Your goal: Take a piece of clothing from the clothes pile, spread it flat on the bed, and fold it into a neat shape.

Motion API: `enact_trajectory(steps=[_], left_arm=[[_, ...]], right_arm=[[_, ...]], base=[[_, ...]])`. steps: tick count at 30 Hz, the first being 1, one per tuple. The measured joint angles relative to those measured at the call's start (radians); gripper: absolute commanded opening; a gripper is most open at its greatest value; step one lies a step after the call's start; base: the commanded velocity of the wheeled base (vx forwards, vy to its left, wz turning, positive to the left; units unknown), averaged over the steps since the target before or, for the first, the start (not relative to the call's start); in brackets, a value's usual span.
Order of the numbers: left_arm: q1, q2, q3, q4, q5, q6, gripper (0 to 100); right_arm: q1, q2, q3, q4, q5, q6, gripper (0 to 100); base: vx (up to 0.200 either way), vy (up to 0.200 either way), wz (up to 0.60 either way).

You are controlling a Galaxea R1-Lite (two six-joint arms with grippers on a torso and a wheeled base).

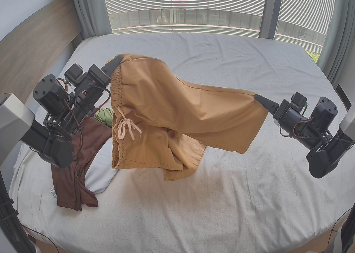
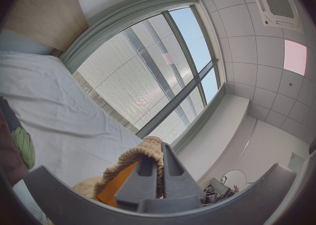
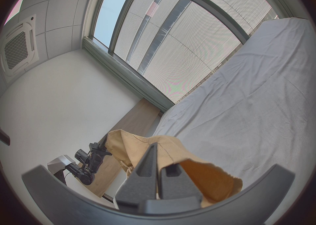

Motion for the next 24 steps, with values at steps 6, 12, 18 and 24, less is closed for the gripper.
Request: enact_trajectory(steps=[6, 12, 18, 24], left_arm=[[0.018, 0.016, 0.008, -0.004, -0.002, 0.004, 0], [0.028, 0.016, 0.011, -0.004, -0.014, 0.051, 0], [0.061, 0.016, 0.038, -0.004, -0.073, 0.075, 0], [0.104, 0.015, 0.093, -0.006, -0.142, 0.098, 0]], right_arm=[[-0.007, 0.016, -0.003, -0.001, -0.001, -0.002, 0], [-0.017, 0.027, -0.023, -0.002, -0.001, -0.003, 0], [-0.035, 0.032, -0.071, -0.001, -0.001, -0.003, 0], [-0.047, 0.046, -0.101, -0.001, -0.001, -0.003, 0]], base=[[0.000, 0.000, 0.00], [0.000, 0.000, 0.00], [0.000, 0.000, 0.00], [0.000, 0.000, 0.00]])
